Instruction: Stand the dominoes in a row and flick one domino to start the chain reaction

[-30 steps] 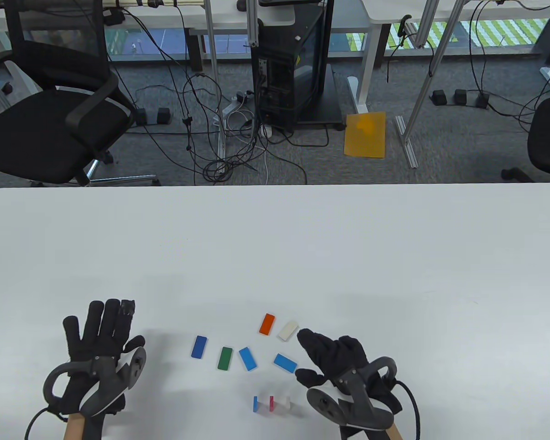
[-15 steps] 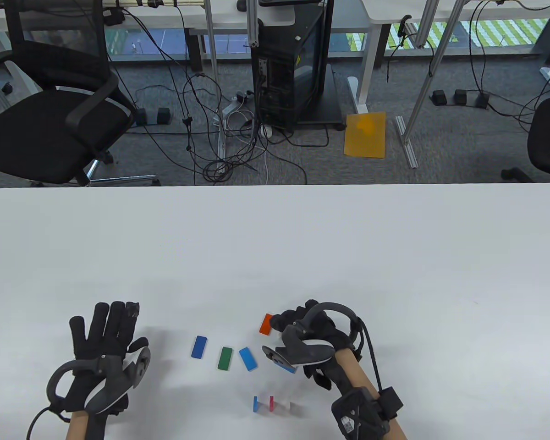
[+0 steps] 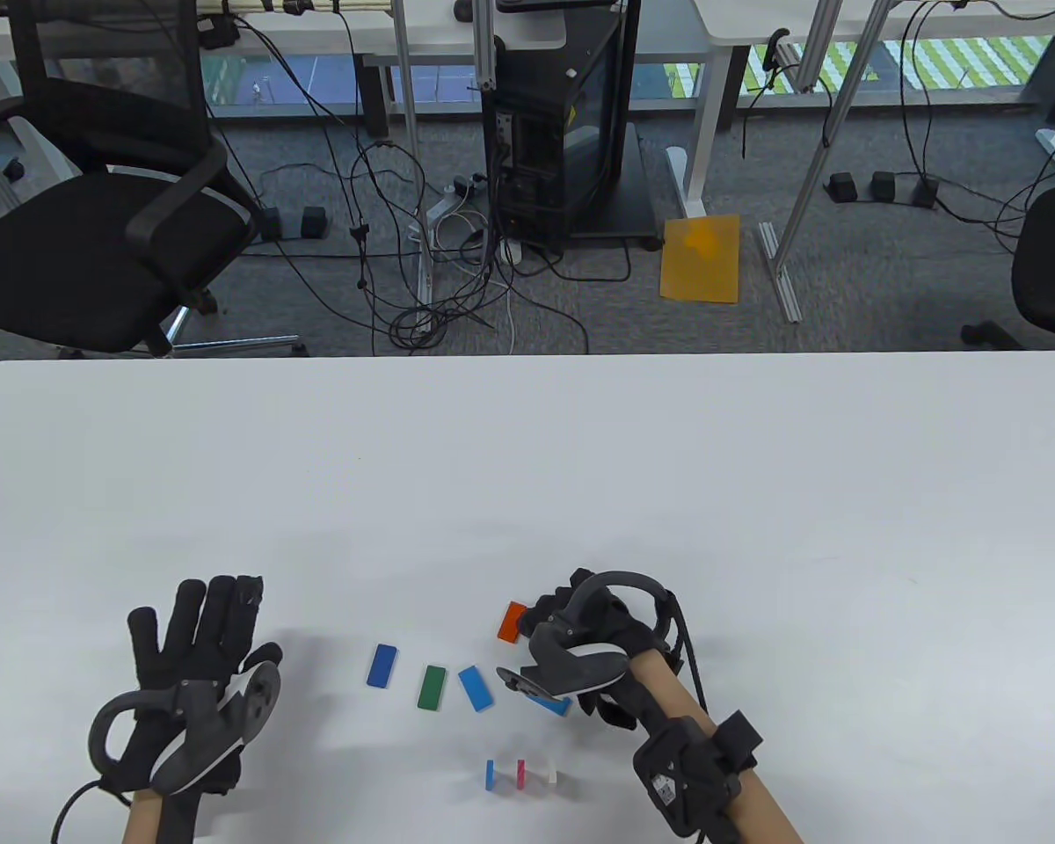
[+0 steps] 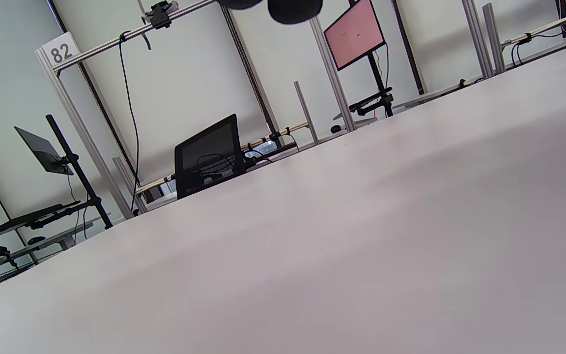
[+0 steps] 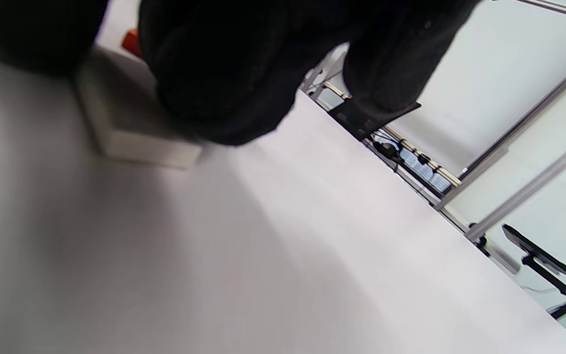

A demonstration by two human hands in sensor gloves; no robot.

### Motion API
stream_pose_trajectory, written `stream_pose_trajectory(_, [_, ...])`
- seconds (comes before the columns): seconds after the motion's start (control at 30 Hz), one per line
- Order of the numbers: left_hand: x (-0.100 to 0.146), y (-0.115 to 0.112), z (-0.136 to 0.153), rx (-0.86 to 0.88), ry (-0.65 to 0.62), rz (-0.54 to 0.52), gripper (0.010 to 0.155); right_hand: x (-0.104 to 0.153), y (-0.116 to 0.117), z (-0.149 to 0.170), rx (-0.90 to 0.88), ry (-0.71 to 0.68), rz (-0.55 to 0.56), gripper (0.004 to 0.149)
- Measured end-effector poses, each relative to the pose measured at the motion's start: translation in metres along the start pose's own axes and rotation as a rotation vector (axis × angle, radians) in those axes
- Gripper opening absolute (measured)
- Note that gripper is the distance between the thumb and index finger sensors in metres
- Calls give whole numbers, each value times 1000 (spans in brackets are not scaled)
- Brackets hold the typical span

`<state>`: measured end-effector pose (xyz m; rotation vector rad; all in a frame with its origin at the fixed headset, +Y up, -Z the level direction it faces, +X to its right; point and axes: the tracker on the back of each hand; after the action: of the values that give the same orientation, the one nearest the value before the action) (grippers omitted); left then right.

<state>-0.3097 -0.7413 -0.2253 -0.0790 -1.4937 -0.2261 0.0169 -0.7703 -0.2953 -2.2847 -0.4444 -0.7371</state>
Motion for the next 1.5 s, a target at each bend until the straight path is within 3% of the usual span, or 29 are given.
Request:
stream_pose_trajectory(0.13, [0,0,0,14,-4,0,73,0,-4,-1,76,-19,7,65])
stream_pose_trajectory(0.3, [0,0,2,23,0,-12,74,22,-14,35,-89,130,26,67])
stream_pose_trajectory(0.53, [0,1,7,54,21,-19,74,95,-27,75,-186,343,33,49])
stream_pose_trajectory(0.7, [0,0,9,2,37,-25,74,155,-35,64,-480,448,158,47])
stream_pose_trajectory(0.77, [0,-1,8,-16,37,-25,74,168,-35,55,-490,476,193,48])
stream_pose_trajectory(1.03, [0,-2,5,-25,22,-22,74,176,-39,36,-504,432,240,60])
stream_pose_trajectory(1.23, [0,-4,4,-16,18,-18,74,177,-46,19,-440,380,213,68])
stream_pose_trajectory(1.5, [-1,-7,1,-57,13,-2,74,164,-51,2,-414,349,226,74])
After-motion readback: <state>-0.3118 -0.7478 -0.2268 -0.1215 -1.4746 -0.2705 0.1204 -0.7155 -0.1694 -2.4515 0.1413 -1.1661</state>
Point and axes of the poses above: the tracker on the back of each hand, its own z axis roughly to the little-finger side, its own x axis roughly from the fingertips to the wrist, y = z × x, and after that the axes turned 10 degrees about x, right-handed
